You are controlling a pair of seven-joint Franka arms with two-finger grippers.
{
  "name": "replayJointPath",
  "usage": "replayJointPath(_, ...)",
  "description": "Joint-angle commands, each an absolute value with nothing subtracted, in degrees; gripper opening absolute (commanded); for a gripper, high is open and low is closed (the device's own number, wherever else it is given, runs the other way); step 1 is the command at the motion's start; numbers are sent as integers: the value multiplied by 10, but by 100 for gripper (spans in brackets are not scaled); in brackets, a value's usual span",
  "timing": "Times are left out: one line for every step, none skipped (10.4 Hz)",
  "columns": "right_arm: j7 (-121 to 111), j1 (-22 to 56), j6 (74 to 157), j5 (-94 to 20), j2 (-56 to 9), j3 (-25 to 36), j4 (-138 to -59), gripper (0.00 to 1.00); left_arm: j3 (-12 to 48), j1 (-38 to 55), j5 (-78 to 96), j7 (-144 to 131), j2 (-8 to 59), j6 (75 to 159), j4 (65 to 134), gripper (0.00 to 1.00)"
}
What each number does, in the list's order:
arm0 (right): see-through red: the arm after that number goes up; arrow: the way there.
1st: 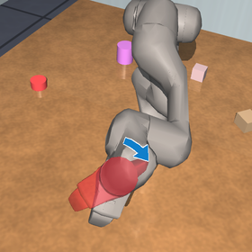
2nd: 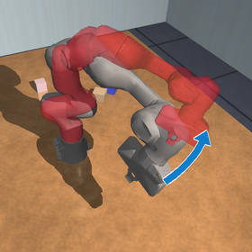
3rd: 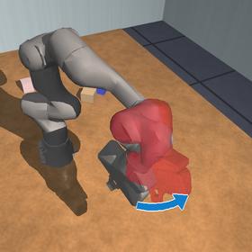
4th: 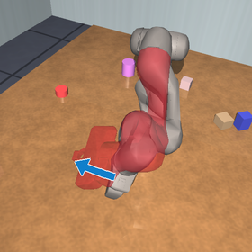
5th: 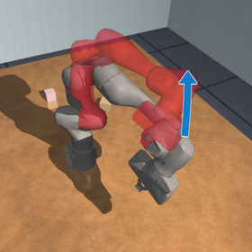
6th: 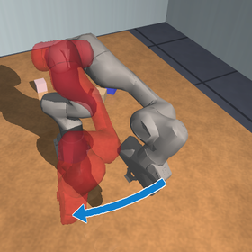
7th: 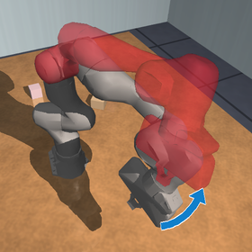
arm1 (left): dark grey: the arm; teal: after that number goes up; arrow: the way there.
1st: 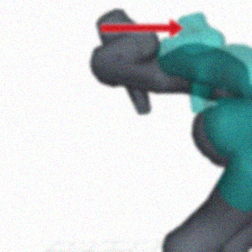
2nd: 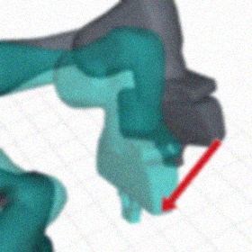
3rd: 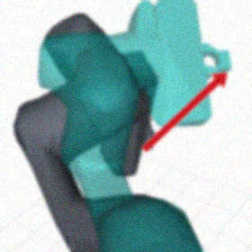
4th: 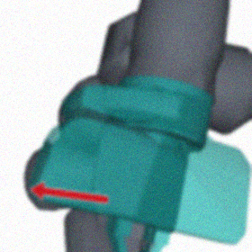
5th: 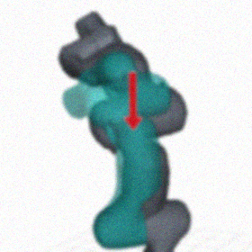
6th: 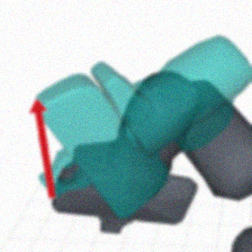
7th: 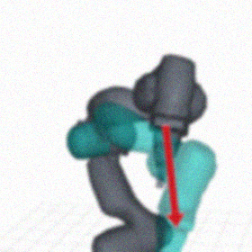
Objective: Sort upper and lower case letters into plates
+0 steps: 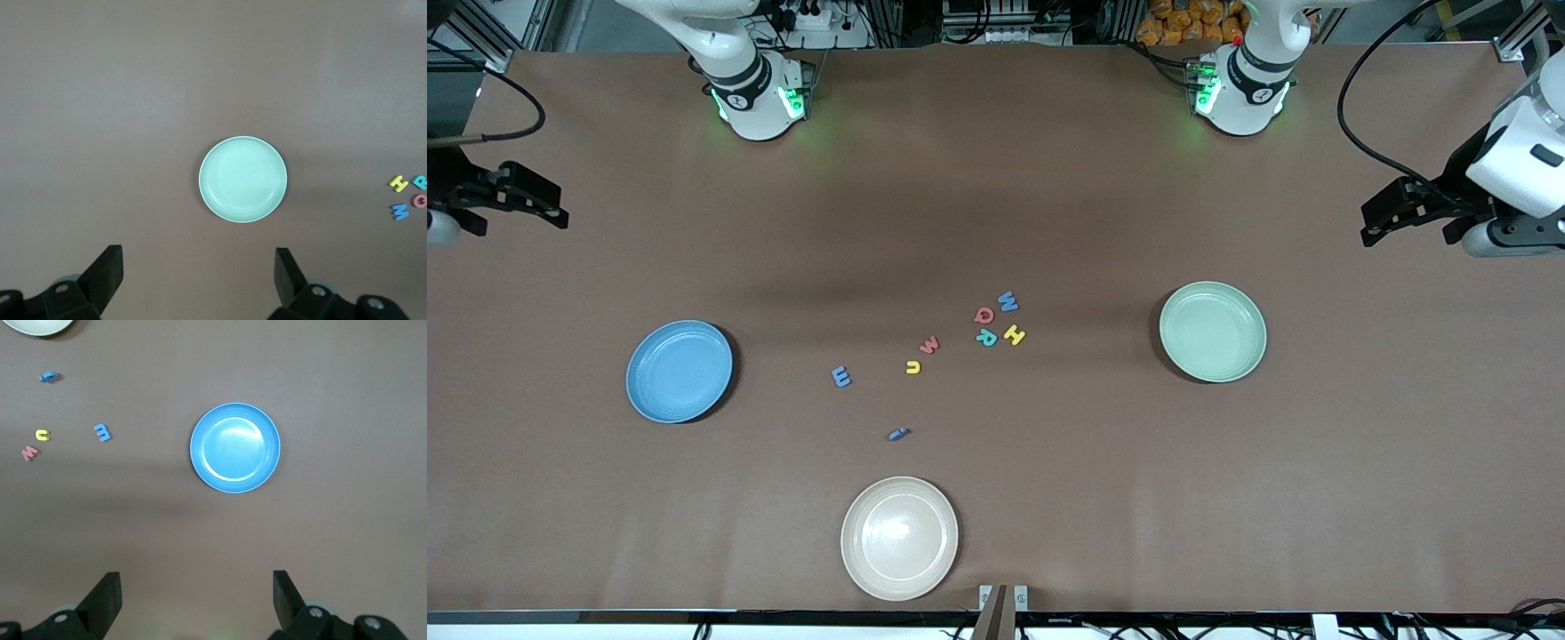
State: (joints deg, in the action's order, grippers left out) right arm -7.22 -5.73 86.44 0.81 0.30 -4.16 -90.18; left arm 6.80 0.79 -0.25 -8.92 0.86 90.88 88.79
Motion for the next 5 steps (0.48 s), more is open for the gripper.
replayJointPath(-79, -61, 866, 4, -18, -46, -889, 100, 75, 13, 9, -75, 20, 906, 891, 100)
replayJointPath(-79, -62, 866, 4, -24, -46, -890, 100, 92, 13, 8, -75, 34, 905, 890, 100)
replayJointPath(-79, -62, 867, 4, -29, -46, -890, 100, 96, 14, 9, -73, 40, 904, 896, 100)
replayJointPath(-80, -65, 867, 4, -30, -46, -890, 100, 102, 25, 10, -81, 60, 904, 897, 100)
replayJointPath(-81, -68, 867, 4, -32, -46, -890, 100, 107, 45, 11, -109, 79, 904, 897, 100)
